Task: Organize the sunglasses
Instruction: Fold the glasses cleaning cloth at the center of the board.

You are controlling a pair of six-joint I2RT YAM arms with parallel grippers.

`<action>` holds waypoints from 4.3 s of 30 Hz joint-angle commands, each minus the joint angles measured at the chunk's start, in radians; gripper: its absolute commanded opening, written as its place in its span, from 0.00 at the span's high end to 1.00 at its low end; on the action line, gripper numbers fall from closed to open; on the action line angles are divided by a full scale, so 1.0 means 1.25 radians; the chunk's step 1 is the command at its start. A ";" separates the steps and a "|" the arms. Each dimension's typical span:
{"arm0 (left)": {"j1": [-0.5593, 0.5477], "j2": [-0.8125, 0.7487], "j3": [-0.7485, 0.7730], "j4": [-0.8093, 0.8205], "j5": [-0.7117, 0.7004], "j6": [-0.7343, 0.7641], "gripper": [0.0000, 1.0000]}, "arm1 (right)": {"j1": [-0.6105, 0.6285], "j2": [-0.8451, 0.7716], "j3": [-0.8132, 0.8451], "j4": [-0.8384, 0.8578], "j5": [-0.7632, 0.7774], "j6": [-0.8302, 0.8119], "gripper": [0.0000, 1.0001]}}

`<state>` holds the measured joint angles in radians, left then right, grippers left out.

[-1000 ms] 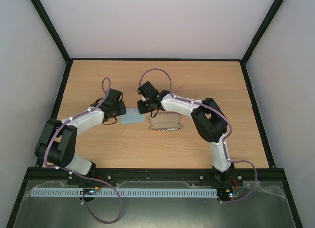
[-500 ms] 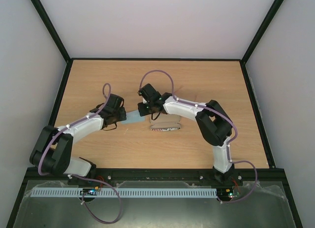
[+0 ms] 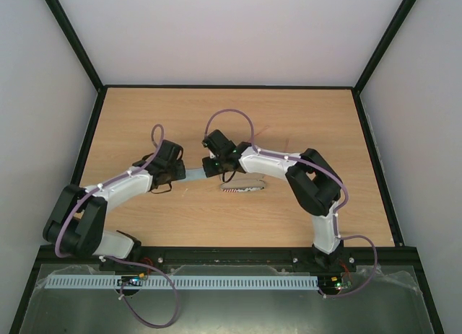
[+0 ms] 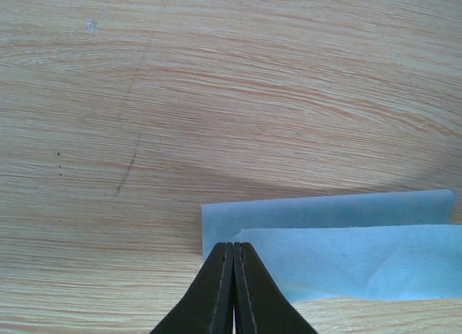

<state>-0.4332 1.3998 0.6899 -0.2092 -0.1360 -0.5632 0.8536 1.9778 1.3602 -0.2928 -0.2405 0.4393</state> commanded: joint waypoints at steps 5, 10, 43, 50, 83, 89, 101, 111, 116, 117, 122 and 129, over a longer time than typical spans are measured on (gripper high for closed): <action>-0.015 -0.020 -0.012 -0.020 -0.014 -0.012 0.98 | 0.013 -0.043 -0.022 0.025 0.018 0.017 0.99; -0.024 -0.024 -0.016 -0.022 -0.015 -0.016 0.98 | 0.013 -0.048 -0.035 0.032 0.019 0.020 0.99; -0.025 -0.013 -0.024 -0.020 -0.027 -0.025 0.98 | 0.013 -0.038 -0.053 0.048 0.014 0.027 0.99; -0.025 -0.015 -0.027 -0.017 -0.026 -0.025 0.98 | 0.013 -0.038 -0.052 0.048 0.012 0.027 0.99; -0.027 -0.022 -0.040 -0.015 -0.029 -0.037 0.98 | 0.019 -0.054 -0.066 0.052 0.012 0.033 0.99; -0.027 -0.003 -0.030 -0.009 -0.030 -0.040 0.98 | 0.019 -0.038 -0.052 0.047 0.022 0.035 0.99; -0.027 0.033 -0.002 -0.002 -0.038 -0.039 0.98 | 0.019 0.008 0.000 0.031 0.032 0.031 0.99; -0.016 0.061 0.027 0.003 -0.042 -0.030 0.98 | 0.011 0.030 0.026 0.023 0.041 0.025 0.99; -0.010 0.077 0.039 0.005 -0.042 -0.024 0.98 | 0.002 0.042 0.039 0.020 0.043 0.024 0.99; -0.009 0.081 0.038 0.006 -0.042 -0.024 0.98 | 0.001 0.045 0.040 0.019 0.042 0.025 0.99; 0.001 0.086 0.038 0.011 -0.041 -0.021 0.98 | -0.006 0.052 0.041 0.022 0.039 0.027 0.99; 0.014 0.090 0.039 0.016 -0.040 -0.015 0.98 | -0.014 0.058 0.042 0.024 0.035 0.026 0.99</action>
<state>-0.4263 1.4963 0.7193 -0.1959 -0.1741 -0.5941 0.8436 2.0384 1.3834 -0.2527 -0.2100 0.4778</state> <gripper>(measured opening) 0.026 0.016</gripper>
